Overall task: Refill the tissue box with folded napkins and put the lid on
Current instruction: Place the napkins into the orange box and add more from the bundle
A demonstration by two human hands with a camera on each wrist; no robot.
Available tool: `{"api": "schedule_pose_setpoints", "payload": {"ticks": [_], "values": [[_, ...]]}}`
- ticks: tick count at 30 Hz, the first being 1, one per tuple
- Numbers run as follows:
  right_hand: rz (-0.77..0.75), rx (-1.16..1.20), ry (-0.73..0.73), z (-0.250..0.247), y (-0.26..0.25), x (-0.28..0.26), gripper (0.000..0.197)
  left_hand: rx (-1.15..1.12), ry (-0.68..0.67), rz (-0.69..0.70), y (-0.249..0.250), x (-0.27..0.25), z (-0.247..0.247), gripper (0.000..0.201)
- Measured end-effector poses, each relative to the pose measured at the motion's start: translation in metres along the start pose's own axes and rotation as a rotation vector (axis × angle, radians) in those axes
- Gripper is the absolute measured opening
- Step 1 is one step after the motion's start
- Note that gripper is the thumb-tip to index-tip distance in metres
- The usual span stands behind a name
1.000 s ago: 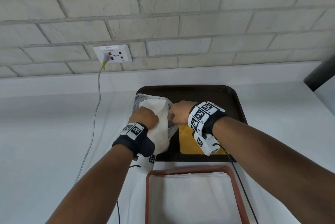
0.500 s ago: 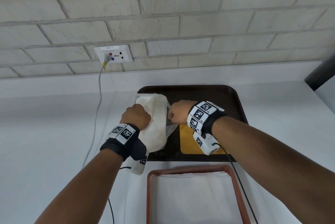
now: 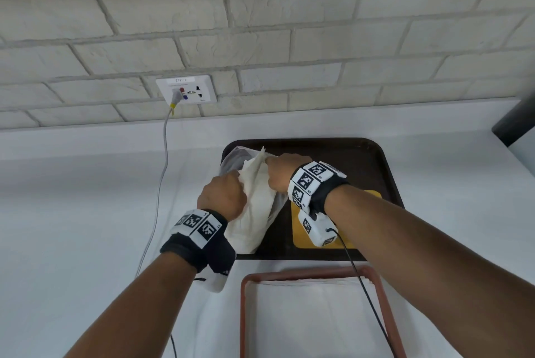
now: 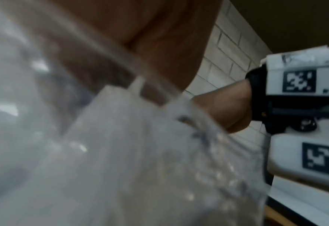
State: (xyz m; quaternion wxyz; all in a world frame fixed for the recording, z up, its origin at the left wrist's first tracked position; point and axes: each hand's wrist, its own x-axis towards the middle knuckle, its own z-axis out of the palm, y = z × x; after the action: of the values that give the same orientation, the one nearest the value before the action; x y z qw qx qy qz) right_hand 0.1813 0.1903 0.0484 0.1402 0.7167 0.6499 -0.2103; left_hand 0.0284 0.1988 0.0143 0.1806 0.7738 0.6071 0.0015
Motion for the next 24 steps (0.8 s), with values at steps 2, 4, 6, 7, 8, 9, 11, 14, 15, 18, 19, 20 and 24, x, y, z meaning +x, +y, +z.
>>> {"api": "schedule_pose_setpoints", "payload": {"ticks": [2, 4, 6, 7, 8, 9, 11, 14, 15, 18, 19, 20, 24], "values": [[-0.021, 0.006, -0.028, 0.003, 0.004, 0.003, 0.050, -0.066, 0.041, -0.030, -0.003, 0.001, -0.003, 0.031], [-0.063, 0.017, -0.061, 0.006, 0.006, 0.004, 0.052, -0.146, 0.072, -0.076, -0.007, 0.002, -0.006, 0.029], [-0.093, 0.026, -0.074, 0.007, 0.006, 0.006, 0.049, -0.216, 0.092, -0.115, -0.009, 0.001, -0.009, 0.027], [-0.102, 0.031, -0.073, 0.007, 0.006, 0.007, 0.045, -0.245, 0.102, -0.130, -0.009, 0.000, -0.010, 0.027], [-0.107, 0.040, -0.067, 0.007, 0.006, 0.008, 0.043, -0.271, 0.116, -0.142, -0.009, 0.000, -0.012, 0.027], [-0.116, 0.059, -0.059, 0.007, 0.007, 0.008, 0.044, -0.296, 0.134, -0.149, -0.009, -0.001, -0.013, 0.027], [-0.139, 0.097, -0.044, 0.007, 0.008, 0.008, 0.048, -0.347, 0.188, -0.151, -0.009, -0.001, -0.016, 0.026], [-0.177, 0.128, -0.006, 0.002, 0.008, 0.003, 0.046, -0.438, 0.272, -0.151, -0.008, -0.003, -0.021, 0.025], [-0.184, 0.150, 0.019, 0.000, 0.008, 0.000, 0.042, -0.465, 0.295, -0.147, -0.008, -0.004, -0.022, 0.025], [-0.208, 0.369, 0.125, -0.009, 0.004, -0.010, 0.036, -0.489, 0.341, -0.125, -0.005, -0.010, -0.026, 0.025], [-0.214, 0.537, 0.126, -0.013, 0.001, -0.014, 0.040, -0.481, 0.354, -0.110, -0.003, -0.012, -0.027, 0.024], [-0.214, 0.740, 0.082, -0.015, -0.001, -0.016, 0.045, -0.466, 0.368, -0.086, 0.000, -0.015, -0.029, 0.023], [-0.227, 1.164, -0.105, -0.020, -0.015, -0.021, 0.056, -0.382, 0.415, 0.036, 0.019, -0.026, -0.035, 0.020]]}}
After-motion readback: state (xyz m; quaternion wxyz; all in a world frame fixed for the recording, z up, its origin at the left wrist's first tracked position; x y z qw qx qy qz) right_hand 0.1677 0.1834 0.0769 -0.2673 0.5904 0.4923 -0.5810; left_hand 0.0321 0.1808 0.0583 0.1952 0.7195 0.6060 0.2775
